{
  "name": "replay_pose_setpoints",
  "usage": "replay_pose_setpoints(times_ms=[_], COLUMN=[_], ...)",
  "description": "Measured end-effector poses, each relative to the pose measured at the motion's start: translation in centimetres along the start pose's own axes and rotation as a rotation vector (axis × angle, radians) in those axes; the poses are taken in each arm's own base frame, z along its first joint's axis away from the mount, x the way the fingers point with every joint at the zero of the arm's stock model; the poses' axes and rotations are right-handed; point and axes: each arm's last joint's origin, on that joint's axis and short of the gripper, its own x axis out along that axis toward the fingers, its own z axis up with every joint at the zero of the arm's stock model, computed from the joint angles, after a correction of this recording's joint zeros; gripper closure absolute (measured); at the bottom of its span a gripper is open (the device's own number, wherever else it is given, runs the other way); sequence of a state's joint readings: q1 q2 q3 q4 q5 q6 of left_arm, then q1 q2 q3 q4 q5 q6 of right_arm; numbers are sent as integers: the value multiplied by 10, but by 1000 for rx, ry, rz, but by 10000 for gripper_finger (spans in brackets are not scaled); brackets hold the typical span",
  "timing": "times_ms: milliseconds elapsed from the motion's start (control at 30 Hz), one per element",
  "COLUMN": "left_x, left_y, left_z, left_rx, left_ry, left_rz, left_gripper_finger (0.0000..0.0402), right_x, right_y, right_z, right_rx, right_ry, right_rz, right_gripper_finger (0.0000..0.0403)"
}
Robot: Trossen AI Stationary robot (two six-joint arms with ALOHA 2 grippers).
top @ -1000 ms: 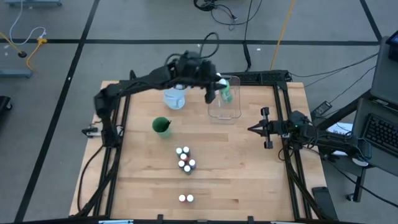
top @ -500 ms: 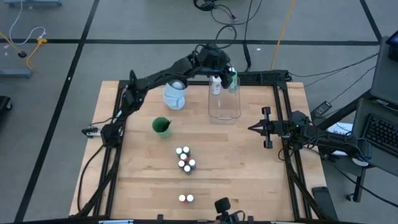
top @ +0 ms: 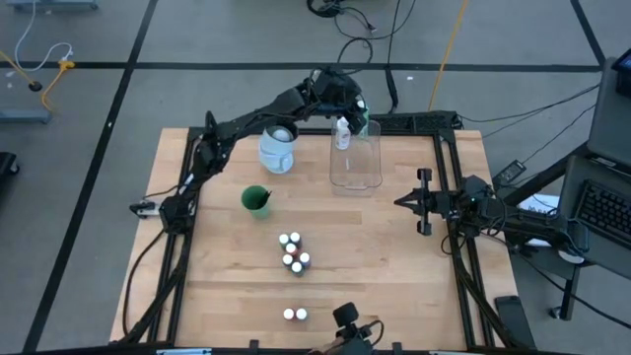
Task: Pick & Place Paint Supplies
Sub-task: Put the light green paint bottle into the transparent bin
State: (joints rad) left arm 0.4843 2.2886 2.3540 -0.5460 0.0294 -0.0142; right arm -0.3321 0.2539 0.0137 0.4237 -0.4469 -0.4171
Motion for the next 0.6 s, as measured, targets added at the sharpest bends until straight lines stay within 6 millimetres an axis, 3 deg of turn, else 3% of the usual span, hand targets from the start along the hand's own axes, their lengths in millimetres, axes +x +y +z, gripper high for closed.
replay_pose_setpoints(times_ms=[133, 333, 600], left_x=[15, 15, 35], left_y=[0, 0, 4], left_z=[-12, -12, -28], left_rx=[7, 9, -3], left_ry=[30, 34, 62], left_rz=[-7, -46, -9], left_gripper_finger=[297, 297, 297], right_x=[0, 0, 0], right_y=[0, 0, 0], right_z=[0, 0, 0], right_rx=[6, 10, 10], right_ry=[-5, -2, -3], right_rz=[-2, -1, -1], right_gripper_finger=[399, 399, 399])
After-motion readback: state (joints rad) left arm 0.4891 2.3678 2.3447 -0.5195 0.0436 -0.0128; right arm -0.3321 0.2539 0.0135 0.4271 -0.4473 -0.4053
